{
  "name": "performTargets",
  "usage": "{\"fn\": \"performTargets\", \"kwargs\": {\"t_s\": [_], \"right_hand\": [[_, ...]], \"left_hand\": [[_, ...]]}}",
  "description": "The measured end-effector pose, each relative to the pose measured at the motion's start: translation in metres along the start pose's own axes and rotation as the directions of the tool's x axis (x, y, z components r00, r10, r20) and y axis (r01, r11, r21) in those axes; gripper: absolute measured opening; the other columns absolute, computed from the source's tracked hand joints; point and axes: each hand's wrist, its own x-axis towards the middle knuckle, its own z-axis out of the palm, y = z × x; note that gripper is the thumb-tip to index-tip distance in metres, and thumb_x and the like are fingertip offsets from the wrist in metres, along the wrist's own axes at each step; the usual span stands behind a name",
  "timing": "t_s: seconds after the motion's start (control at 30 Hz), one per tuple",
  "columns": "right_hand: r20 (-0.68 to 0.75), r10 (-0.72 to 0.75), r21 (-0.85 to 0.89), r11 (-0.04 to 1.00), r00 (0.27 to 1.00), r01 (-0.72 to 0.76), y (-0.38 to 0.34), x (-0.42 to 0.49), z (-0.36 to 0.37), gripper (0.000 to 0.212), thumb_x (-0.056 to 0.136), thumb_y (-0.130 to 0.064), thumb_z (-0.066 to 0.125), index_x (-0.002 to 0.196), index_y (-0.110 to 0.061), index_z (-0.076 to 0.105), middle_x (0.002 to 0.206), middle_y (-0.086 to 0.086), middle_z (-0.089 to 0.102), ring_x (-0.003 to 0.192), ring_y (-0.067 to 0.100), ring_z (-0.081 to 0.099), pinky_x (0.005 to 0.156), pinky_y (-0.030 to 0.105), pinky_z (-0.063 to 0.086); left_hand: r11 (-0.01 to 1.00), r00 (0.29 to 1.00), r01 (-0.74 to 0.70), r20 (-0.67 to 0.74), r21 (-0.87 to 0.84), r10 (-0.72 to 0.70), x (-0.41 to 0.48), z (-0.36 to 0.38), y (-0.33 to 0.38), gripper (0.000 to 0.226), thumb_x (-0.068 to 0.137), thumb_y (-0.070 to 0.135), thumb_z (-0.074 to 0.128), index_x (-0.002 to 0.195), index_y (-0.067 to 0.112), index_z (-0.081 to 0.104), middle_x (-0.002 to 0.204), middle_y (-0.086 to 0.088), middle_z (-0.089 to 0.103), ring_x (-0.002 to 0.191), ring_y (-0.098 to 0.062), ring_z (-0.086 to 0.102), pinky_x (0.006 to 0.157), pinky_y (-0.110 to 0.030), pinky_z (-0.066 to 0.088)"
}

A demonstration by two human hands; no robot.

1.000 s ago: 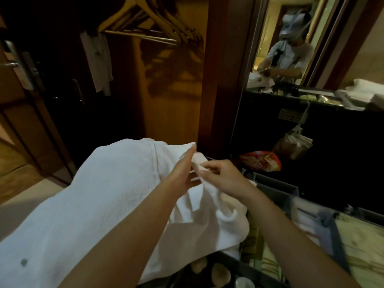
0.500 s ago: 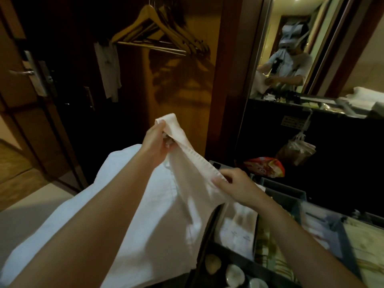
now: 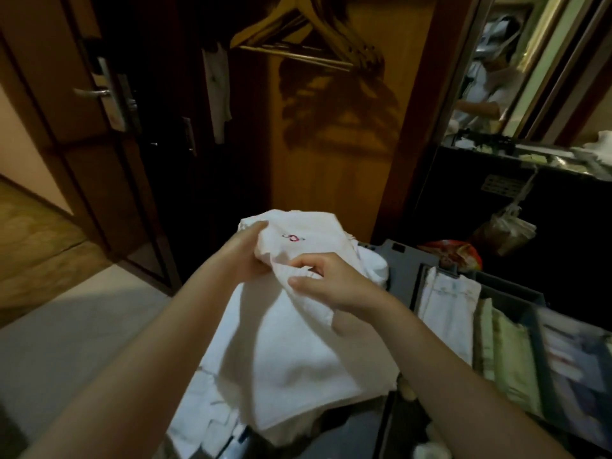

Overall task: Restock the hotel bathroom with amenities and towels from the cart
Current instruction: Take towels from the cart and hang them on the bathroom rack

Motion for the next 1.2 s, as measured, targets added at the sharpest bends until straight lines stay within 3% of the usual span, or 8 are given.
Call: {"fn": "performTargets", "kwargs": {"t_s": [0.17,0.27,0.37,0.53,0.7,0.87,1.0,1.2], "right_hand": [[0.055,0.024,0.067,0.997,0.998,-0.028,-0.002,-0.001,0.042,0.026,0.090,-0.014,0.055,0.114,-0.015,0.064,0.114,-0.002,0.064,0.108,0.009,0.058,0.095,0.030,0.046],[0.100,0.008,-0.015,1.000,0.995,-0.007,0.002,-0.009,0.059,0.028,0.091,-0.019,0.054,0.117,-0.018,0.063,0.118,-0.003,0.064,0.111,0.007,0.058,0.098,0.031,0.047],[0.087,0.041,0.002,0.999,0.995,-0.042,0.001,-0.023,0.063,0.025,0.094,-0.017,0.053,0.117,-0.017,0.063,0.111,0.000,0.067,0.101,0.012,0.063,0.090,0.028,0.051],[-0.199,0.107,0.166,0.983,0.974,-0.074,0.011,-0.054,0.053,0.018,0.096,-0.010,0.048,0.101,-0.016,0.063,0.087,-0.001,0.066,0.067,0.006,0.064,0.066,0.020,0.053],[-0.407,0.051,-0.153,0.980,0.912,-0.124,0.052,-0.097,0.030,0.030,0.091,-0.005,0.054,0.116,-0.019,0.057,0.126,0.001,0.050,0.117,0.007,0.047,0.098,0.015,0.041],[-0.418,0.136,-0.351,0.888,0.898,-0.297,0.081,-0.133,0.009,0.065,0.085,-0.014,0.064,0.142,-0.024,0.033,0.148,0.001,0.028,0.135,0.011,0.025,0.106,0.023,0.022],[-0.483,0.155,-0.255,0.917,0.862,-0.307,0.089,-0.137,0.002,0.052,0.088,-0.017,0.061,0.136,-0.025,0.040,0.124,-0.004,0.051,0.110,0.013,0.049,0.089,0.029,0.044],[-0.590,-0.013,-0.330,0.917,0.808,-0.226,0.093,-0.153,-0.014,0.023,0.087,-0.004,0.054,0.102,-0.017,0.066,0.075,0.002,0.062,0.065,0.010,0.055,0.058,0.024,0.041]], "left_hand": [[0.986,0.998,-0.070,0.011,0.154,0.069,-0.036,-0.024,-0.026,0.026,0.094,0.023,0.049,0.111,0.007,0.059,0.084,-0.009,0.072,0.074,-0.021,0.069,0.062,-0.028,0.053],[0.952,0.990,-0.137,0.019,0.274,0.137,-0.053,-0.040,-0.045,0.032,0.087,0.023,0.058,0.113,0.005,0.058,0.101,-0.016,0.070,0.091,-0.028,0.068,0.076,-0.036,0.057],[0.883,0.977,-0.179,-0.030,0.435,0.213,-0.062,-0.046,-0.063,0.030,0.076,0.025,0.065,0.099,0.006,0.064,0.095,-0.015,0.070,0.090,-0.029,0.067,0.086,-0.044,0.054],[0.753,0.929,-0.250,-0.069,0.609,0.364,-0.072,-0.040,-0.079,0.013,0.086,0.013,0.059,0.098,0.010,0.059,0.087,-0.005,0.064,0.075,-0.019,0.059,0.060,-0.027,0.043],[0.683,0.902,-0.281,-0.056,0.674,0.428,-0.077,-0.036,-0.087,0.036,0.085,0.016,0.062,0.119,0.008,0.052,0.114,-0.010,0.062,0.101,-0.029,0.059,0.081,-0.035,0.049],[0.667,0.896,-0.295,-0.044,0.685,0.442,-0.095,-0.032,-0.098,0.037,0.089,0.018,0.058,0.123,0.007,0.048,0.117,-0.012,0.061,0.091,-0.026,0.059,0.073,-0.032,0.048],[0.668,0.891,-0.249,-0.104,0.701,0.441,-0.107,-0.031,-0.114,0.034,0.090,0.020,0.057,0.120,0.006,0.049,0.115,-0.017,0.062,0.096,-0.033,0.061,0.076,-0.037,0.051],[0.708,0.870,-0.209,-0.201,0.674,0.449,-0.123,-0.029,-0.126,0.033,0.092,0.022,0.055,0.120,0.006,0.049,0.110,-0.020,0.062,0.087,-0.031,0.059,0.067,-0.034,0.046]]}}
